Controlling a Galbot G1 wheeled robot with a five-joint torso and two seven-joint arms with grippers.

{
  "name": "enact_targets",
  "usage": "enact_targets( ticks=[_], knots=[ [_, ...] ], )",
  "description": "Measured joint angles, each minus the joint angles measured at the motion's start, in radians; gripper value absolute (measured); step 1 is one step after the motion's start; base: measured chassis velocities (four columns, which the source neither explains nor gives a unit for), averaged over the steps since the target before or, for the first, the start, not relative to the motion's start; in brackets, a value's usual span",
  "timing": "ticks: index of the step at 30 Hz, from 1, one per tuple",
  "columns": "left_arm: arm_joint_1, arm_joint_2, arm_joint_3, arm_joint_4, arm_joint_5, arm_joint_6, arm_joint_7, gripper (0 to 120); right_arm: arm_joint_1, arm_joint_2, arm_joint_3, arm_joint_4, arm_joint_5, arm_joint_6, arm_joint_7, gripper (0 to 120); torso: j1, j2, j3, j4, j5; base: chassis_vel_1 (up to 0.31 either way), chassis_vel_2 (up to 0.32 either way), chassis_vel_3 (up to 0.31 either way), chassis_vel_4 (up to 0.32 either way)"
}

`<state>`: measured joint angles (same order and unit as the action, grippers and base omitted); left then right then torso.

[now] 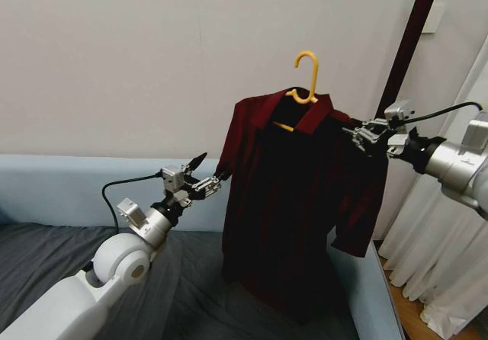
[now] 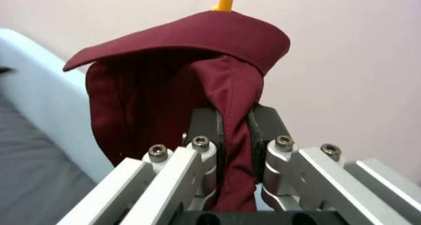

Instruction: Pick up the clothes from the sofa and hang them on the clothes hanger.

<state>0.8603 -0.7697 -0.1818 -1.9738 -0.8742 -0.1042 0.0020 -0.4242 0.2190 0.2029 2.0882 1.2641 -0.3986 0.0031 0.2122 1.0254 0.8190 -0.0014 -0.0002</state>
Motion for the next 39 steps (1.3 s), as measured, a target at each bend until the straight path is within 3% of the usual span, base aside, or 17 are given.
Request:
enact_targets(
  ticks=[3,5,6,9,16,19,23,29,39],
  knots=[
    [0.009,0.002,-0.013,0.004,0.005,-0.001,-0.008,102,0.002,-0.027,0.019,0.017,0.042,-0.027,0.037,8,0.0,0.0,0.0,-0.0001,0.0002,0.0,0.0,0.0,0.0],
    [0.02,0.002,-0.032,0.017,0.016,-0.003,-0.022,109,0.002,-0.105,0.081,0.059,0.156,-0.078,0.15,8,0.0,0.0,0.0,-0.0002,0.0,0.0,0.0,0.0,0.0],
    [0.02,0.002,-0.032,0.017,0.016,-0.003,-0.022,109,0.002,-0.105,0.081,0.059,0.156,-0.078,0.15,8,0.0,0.0,0.0,-0.0002,0.0,0.0,0.0,0.0,0.0],
    [0.024,-0.006,-0.035,0.031,0.027,-0.012,-0.027,113,0.003,-0.171,0.158,0.098,0.269,-0.118,0.312,8,0.0,0.0,0.0,0.0,0.0001,0.0,0.0,0.0,0.0],
    [0.023,-0.022,-0.028,0.045,0.033,-0.021,-0.029,113,0.011,-0.263,0.24,0.094,0.409,-0.15,0.534,8,0.0,0.0,0.0,-0.0001,0.0002,0.0,0.0,0.0,0.0],
    [0.024,-0.023,-0.028,0.045,0.034,-0.022,-0.029,112,0.011,-0.273,0.243,0.069,0.412,-0.157,0.567,8,0.0,0.0,0.0,0.0,0.0002,0.0,0.0,0.0,0.0],
    [0.028,-0.023,-0.028,0.045,0.035,-0.024,-0.03,107,0.01,-0.273,0.241,0.013,0.386,-0.173,0.611,8,0.0,0.0,0.0,0.0,0.0003,0.0,0.0,0.0,0.0],
    [0.035,-0.022,-0.029,0.045,0.044,-0.024,-0.034,100,0.005,-0.247,0.188,-0.099,0.2,-0.181,0.582,8,0.0,0.0,0.0,0.0,0.0006,0.0,0.0,0.0,0.0],
    [0.02,-0.034,-0.01,0.055,0.057,-0.008,-0.037,100,0.015,-0.133,0.155,-0.194,0.119,-0.16,0.568,8,0.0,0.0,0.0,-0.0001,0.0004,0.0,0.0,0.0,0.0]
  ],
)
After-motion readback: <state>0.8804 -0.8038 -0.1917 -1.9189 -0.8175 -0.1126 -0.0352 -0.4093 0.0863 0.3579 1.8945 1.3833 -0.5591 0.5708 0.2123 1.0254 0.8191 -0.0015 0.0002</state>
